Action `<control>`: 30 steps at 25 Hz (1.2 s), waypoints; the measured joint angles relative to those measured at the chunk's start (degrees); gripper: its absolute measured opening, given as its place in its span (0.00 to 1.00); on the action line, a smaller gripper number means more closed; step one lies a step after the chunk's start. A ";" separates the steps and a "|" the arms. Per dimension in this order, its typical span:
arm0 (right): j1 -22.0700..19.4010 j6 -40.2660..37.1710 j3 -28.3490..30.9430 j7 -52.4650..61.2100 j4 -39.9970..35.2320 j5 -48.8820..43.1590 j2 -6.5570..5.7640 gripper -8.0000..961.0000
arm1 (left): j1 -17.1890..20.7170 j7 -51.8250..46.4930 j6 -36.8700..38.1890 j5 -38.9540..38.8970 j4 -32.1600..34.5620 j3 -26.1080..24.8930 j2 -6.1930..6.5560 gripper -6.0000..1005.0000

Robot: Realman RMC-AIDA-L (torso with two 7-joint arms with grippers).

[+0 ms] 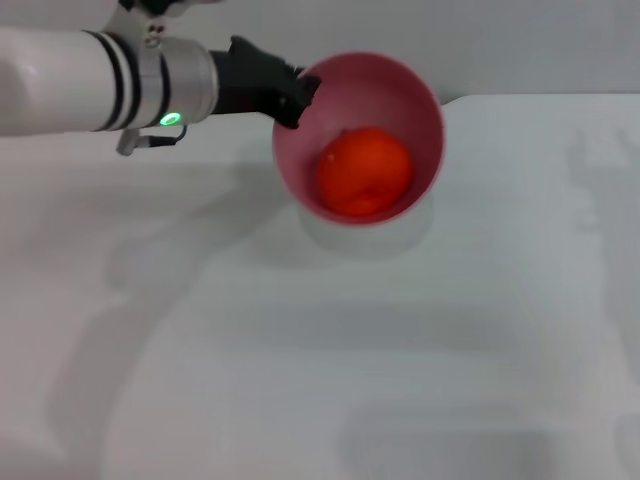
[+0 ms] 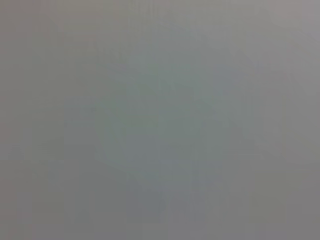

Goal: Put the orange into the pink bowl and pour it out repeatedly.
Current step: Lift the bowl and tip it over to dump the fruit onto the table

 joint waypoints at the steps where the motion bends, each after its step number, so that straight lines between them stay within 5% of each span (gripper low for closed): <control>1: -0.06 0.01 0.30 -0.01 0.11 0.01 0.00 0.57 | 0.63 -0.10 -2.98 0.00 0.67 1.94 0.01 0.05; 3: -0.29 0.00 0.79 -0.02 0.19 0.05 0.00 0.57 | 1.46 -0.08 -5.37 -0.03 1.36 3.72 -0.01 0.05; 12: -0.48 -0.73 2.32 -0.14 0.32 0.30 -0.01 0.56 | 13.68 1.53 -40.52 0.52 8.64 24.40 0.07 0.05; 16: -0.03 -0.90 2.35 -0.17 0.38 0.33 -0.07 0.56 | 13.68 1.53 -40.52 0.52 8.64 24.40 0.07 0.05; 17: 0.03 -0.92 2.35 -0.18 0.38 0.34 -0.08 0.56 | 15.69 6.50 -52.62 0.53 8.15 31.47 -0.03 0.05; 19: 0.10 -0.94 2.35 -0.18 0.38 0.35 -0.09 0.56 | 16.32 10.45 -59.68 0.54 7.12 35.97 -0.01 0.05; 23: 0.20 -0.97 2.34 -0.20 0.37 0.35 -0.09 0.56 | 16.32 10.45 -59.68 0.54 7.12 35.97 -0.01 0.05; 25: 0.31 -0.98 2.33 -0.21 0.34 0.35 -0.10 0.56 | 16.63 14.02 -66.13 0.55 5.83 39.57 -0.08 0.05; 26: 0.38 -0.99 2.33 -0.21 0.33 0.35 -0.09 0.56 | 16.54 19.79 -77.74 0.55 2.02 45.30 -0.40 0.05; 30: 0.70 -1.03 2.33 -0.23 0.35 0.35 -0.14 0.56 | 16.48 20.42 -79.34 0.56 1.41 45.94 -0.48 0.05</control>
